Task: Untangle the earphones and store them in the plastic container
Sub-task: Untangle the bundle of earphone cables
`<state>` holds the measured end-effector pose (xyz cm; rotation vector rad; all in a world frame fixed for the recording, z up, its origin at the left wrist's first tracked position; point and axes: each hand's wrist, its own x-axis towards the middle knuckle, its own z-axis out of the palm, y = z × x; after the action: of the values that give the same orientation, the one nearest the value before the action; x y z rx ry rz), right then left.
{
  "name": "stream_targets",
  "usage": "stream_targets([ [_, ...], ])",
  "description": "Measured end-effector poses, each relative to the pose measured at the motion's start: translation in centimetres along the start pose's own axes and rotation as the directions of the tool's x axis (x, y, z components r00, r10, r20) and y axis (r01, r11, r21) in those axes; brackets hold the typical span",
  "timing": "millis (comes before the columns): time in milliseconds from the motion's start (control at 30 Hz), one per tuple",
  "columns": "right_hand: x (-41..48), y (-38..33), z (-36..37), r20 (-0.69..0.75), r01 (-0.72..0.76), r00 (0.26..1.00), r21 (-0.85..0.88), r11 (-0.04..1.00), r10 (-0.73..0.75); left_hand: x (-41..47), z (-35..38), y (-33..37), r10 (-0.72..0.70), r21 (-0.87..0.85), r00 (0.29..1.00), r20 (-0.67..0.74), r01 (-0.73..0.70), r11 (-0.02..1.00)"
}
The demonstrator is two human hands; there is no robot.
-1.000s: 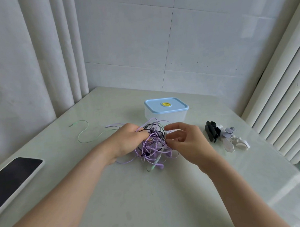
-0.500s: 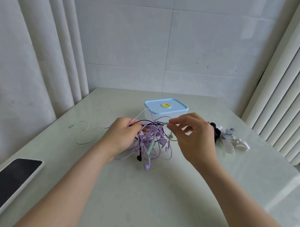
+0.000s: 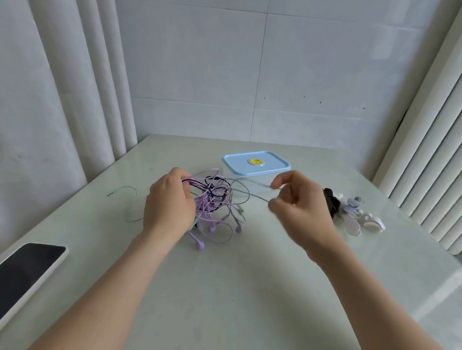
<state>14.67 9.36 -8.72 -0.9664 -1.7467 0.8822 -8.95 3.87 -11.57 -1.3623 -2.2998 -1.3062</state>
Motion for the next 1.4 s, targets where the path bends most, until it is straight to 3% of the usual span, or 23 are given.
stream_targets([
  [67, -0.3, 0.5, 0.6, 0.056, 0.197, 0.98, -0.388, 0.9, -0.19, 0.1, 0.0, 0.2, -0.001, -0.091, 1.0, -0.006, 0.001, 0.996],
  [100, -0.4, 0.7, 0.9, 0.097, 0.237, 0.971, -0.472, 0.849, -0.217, 0.1, 0.0, 0.3, 0.003, -0.131, 1.0, -0.004, -0.003, 0.991],
  [233, -0.6, 0.9, 1.3, 0.171, 0.191, 0.979, -0.542, 0.818, -0.116, -0.3, 0.0, 0.9, 0.055, -0.159, 0.996, 0.069, -0.044, 0.986],
  [300, -0.8, 0.6, 1.1, 0.195, 0.167, 0.979, -0.567, 0.806, -0.066, -0.8, -0.2, 1.4, 0.154, -0.105, 0.985, 0.08, -0.145, 0.984],
  [433, -1.0, 0.2, 0.9, 0.297, 0.187, 0.955, -0.564, 0.804, -0.014, -1.4, -0.9, 2.6, 0.394, -0.183, 0.918, 0.052, -0.379, 0.907],
  [533, -1.0, 0.2, 1.1, 0.422, 0.212, 0.906, -0.379, 0.901, -0.036, -1.8, -1.1, 2.9, 0.461, -0.237, 0.87, 0.175, -0.417, 0.877],
  [667, -0.9, -0.6, 0.6, 0.478, -0.011, 0.878, -0.01, 1.0, 0.014, -1.9, -1.0, 2.6, 0.508, -0.212, 0.813, 0.285, -0.463, 0.861],
  [800, -0.2, -1.1, 0.4, 0.141, -0.057, 0.99, 0.287, 0.956, 0.017, -1.7, -0.9, 2.6, 0.471, -0.157, 0.822, 0.321, -0.444, 0.882],
  [900, 0.3, -1.4, 0.2, -0.022, -0.116, 0.986, 0.612, 0.783, 0.164, -1.6, -0.1, 1.5, 0.465, 0.013, 0.842, 0.273, -0.487, 0.873],
  [967, 0.8, -1.3, -0.4, -0.129, -0.125, 0.952, 0.664, 0.737, 0.277, -1.6, 0.3, 0.8, 0.444, 0.102, 0.859, 0.256, -0.48, 0.871],
  [1033, 1.0, -0.6, -0.8, -0.256, -0.172, 0.909, 0.488, 0.856, 0.328, -1.5, 0.5, 0.5, 0.426, 0.149, 0.868, 0.255, -0.47, 0.87],
  [1100, 1.1, 0.7, -0.8, -0.317, -0.249, 0.915, 0.049, 0.967, 0.251, -1.5, 0.6, 0.6, 0.437, 0.165, 0.864, 0.251, -0.483, 0.86],
  [1167, 0.4, 1.2, 0.1, -0.243, -0.237, 0.956, -0.319, 0.918, 0.162, -1.7, 0.7, 0.9, 0.464, 0.161, 0.849, 0.253, -0.509, 0.845],
  [1200, 0.2, 1.6, 0.6, -0.2, -0.176, 0.975, -0.413, 0.894, 0.1, -1.9, 0.8, 1.0, 0.479, 0.162, 0.841, 0.251, -0.525, 0.836],
  [1333, -0.7, 1.1, 2.6, 0.014, 0.269, 0.957, -0.405, 0.874, -0.288, -2.2, 1.1, 1.1, 0.518, 0.172, 0.829, 0.212, -0.554, 0.815],
  [1400, -1.1, 1.1, 3.4, 0.16, 0.368, 0.929, -0.48, 0.796, -0.333, -2.2, 1.0, 1.2, 0.521, 0.184, 0.829, 0.203, -0.555, 0.811],
])
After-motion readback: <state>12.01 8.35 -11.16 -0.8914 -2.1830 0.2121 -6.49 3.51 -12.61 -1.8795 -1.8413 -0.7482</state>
